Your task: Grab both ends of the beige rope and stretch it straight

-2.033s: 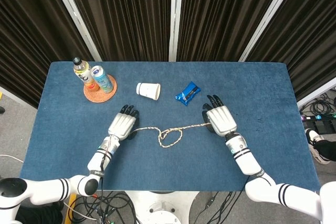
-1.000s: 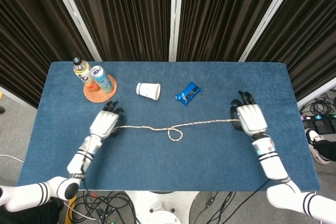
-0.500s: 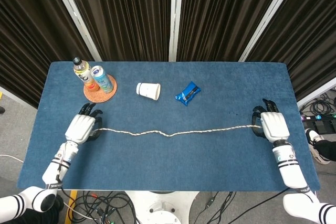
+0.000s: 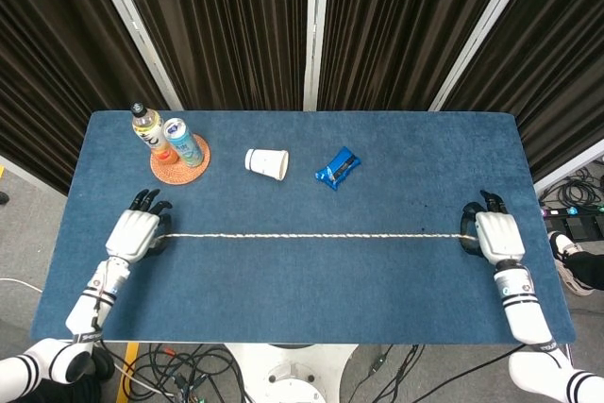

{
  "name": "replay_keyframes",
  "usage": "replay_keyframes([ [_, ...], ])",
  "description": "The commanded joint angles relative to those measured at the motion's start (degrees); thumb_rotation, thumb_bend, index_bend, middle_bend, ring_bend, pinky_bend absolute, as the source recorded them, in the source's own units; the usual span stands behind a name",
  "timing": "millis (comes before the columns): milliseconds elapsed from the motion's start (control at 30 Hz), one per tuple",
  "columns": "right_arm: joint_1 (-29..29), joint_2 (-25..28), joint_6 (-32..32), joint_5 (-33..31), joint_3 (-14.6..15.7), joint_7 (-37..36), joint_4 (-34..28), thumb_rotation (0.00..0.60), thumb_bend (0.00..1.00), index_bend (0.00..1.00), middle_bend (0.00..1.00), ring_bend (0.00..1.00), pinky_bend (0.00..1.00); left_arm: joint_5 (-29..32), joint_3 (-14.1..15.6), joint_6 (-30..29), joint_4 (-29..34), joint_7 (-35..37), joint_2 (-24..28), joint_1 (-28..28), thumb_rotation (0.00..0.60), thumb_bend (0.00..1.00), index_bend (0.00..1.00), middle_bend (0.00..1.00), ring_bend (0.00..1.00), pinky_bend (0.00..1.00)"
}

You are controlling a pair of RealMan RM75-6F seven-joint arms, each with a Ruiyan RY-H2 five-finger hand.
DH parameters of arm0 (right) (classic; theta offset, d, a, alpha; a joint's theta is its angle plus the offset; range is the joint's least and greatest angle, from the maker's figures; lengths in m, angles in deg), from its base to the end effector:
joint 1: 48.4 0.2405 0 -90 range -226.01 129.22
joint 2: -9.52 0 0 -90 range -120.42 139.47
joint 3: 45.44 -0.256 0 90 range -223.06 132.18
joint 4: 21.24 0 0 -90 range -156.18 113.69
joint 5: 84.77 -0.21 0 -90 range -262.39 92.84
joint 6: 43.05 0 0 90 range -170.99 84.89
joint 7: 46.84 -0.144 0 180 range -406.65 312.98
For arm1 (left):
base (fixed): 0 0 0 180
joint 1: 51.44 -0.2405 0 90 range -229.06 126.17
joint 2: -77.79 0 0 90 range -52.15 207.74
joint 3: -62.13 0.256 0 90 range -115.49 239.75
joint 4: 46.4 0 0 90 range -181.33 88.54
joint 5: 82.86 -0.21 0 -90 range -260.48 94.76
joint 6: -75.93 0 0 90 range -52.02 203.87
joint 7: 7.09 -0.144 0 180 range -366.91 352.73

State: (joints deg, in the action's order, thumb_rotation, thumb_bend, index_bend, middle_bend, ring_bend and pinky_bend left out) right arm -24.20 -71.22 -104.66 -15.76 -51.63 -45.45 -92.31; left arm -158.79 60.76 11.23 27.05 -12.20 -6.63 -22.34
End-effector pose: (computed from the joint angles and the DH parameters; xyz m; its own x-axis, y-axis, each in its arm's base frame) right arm -0.3256 -0.3047 0.0717 0.4122 -0.2039 0.8880 -0.9061 0.0097 0.4229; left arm -0.2730 0.3033 0.0289 0.4846 0.2037 0.8507 0.8673 -0.2382 -0.4370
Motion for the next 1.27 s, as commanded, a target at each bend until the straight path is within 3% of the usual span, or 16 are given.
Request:
replay_keyframes([
  [33,-0.27,-0.89,0.37,0.34,0.16,-0.7,1.01,0.6,0.37,0.63,0.29,0.03,0.0,-0.49,0.0,0.67,-1.68,0.91,-0.76,-0.19,0.6,0.38,0.6,0.24,0.03,0.03],
  [233,-0.46,-2.64,1.06,1.23,0.38,-1.99,3.06,0.6,0.37,0.61,0.28,0.03,0.0,-1.29,0.27,2.03,-4.07,1.39,-1.82,-0.12,0.6,0.37,0.56,0.23,0.03,0.03],
  [300,-0.52,-2.97,1.37,1.59,0.56,-2.22,3.51,0.6,0.33,0.53,0.25,0.01,0.0,-1.35,0.35,2.55,-4.22,1.31,-1.95,-0.15,0.6,0.32,0.46,0.21,0.03,0.03],
  [367,-0.74,-2.92,1.3,2.0,0.72,-2.39,3.27,0.6,0.25,0.36,0.21,0.0,0.0,-1.4,0.16,2.4,-4.01,1.5,-1.93,-0.37,0.6,0.25,0.32,0.17,0.03,0.03],
  [433,-1.08,-2.43,0.83,2.41,0.78,-2.51,2.36,0.6,0.2,0.23,0.17,0.0,0.0,-1.41,-0.05,2.1,-3.2,1.9,-1.51,-0.66,0.6,0.2,0.24,0.15,0.02,0.03],
  [533,-2.12,-0.73,-1.81,3.56,0.57,-2.51,-0.45,0.6,0.19,0.14,0.15,0.0,0.0,-1.58,-0.66,0.14,-1.28,2.36,-0.1,-1.61,0.6,0.16,0.2,0.14,0.01,0.03],
  [833,-7.0,11.36,-11.45,9.8,1.55,-3.62,-11.58,0.6,0.21,0.14,0.16,0.0,0.0,-1.16,-2.16,-14.37,8.8,0.29,9.69,-10.25,0.6,0.14,0.21,0.14,0.01,0.03],
  [1000,-10.62,16.65,-16.14,12.39,2.88,-5.95,-15.62,0.6,0.22,0.14,0.16,0.0,0.0,-1.73,-0.57,-21.72,14.3,-0.09,14.57,-16.56,0.6,0.14,0.22,0.14,0.01,0.03],
  [1267,-16.04,19.18,-22.25,15.2,5.24,-7.12,-18.9,0.6,0.22,0.14,0.15,0.0,0.0,-5.04,3.05,-30.89,20.04,-1.85,15.98,-24.97,0.6,0.14,0.22,0.14,0.01,0.03],
])
